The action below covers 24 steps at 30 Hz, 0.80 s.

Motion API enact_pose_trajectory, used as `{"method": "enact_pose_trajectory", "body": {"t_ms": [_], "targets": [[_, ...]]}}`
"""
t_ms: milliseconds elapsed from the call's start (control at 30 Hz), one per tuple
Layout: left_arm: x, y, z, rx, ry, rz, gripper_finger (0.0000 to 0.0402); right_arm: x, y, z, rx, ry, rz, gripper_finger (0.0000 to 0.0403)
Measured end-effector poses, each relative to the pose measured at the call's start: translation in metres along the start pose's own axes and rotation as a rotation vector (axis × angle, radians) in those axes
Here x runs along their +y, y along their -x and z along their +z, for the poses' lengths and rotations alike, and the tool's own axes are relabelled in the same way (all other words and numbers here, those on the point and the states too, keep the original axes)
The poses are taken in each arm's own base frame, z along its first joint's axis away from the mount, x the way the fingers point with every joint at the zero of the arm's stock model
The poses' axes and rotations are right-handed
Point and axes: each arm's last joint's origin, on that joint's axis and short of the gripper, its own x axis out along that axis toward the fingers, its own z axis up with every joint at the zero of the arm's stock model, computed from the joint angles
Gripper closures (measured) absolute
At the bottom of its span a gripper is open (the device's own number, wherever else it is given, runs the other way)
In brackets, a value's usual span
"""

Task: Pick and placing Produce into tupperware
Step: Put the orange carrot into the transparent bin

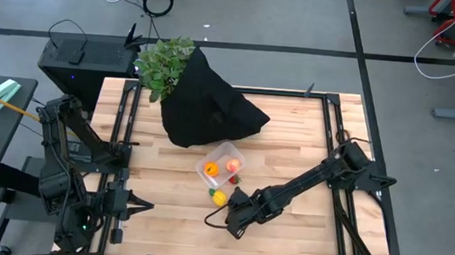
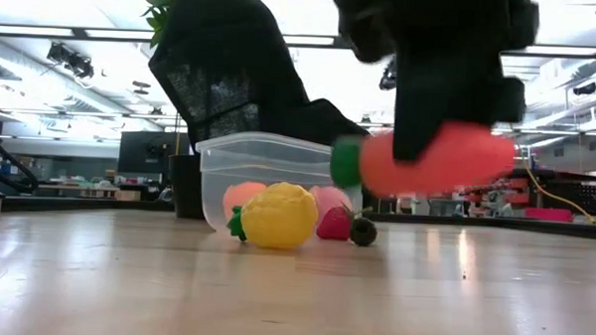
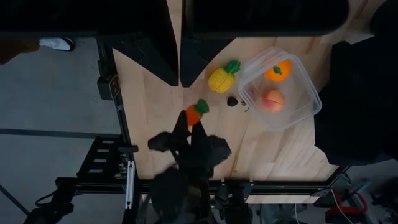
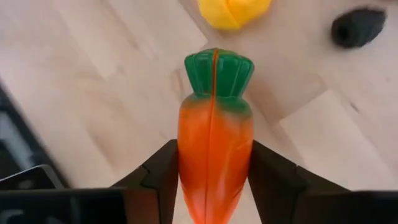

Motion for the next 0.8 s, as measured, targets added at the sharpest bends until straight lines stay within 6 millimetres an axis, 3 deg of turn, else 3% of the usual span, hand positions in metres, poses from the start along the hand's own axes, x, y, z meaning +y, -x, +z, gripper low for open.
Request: {"method": "enact_pose_trajectory", "body": {"t_ms": [233,400,567,800], "targets": [[0.000,0.000,0.000,0.000,0.000,0.000,0.0388,-0.007,0.060,0.022,-0.197,-0.008,0.078,0.0231],[0.000,0.000,0.000,0.002,-0.005,0.003,0.0383,-0.021,0.090,0.071,-0.458,0.003,0.128,0.0229],[0.000,0.000,0.000,0.002,-0.006,0.003,0.0378,-0.045,0.096,0.121,-0.529,0.112,0.181,0.0225],[0.000,0.000,0.000,0.002,-0.002,0.001,0.0383,-0.087,0.091,0.152,-0.417,0.307,0.104,0.0227]]}}
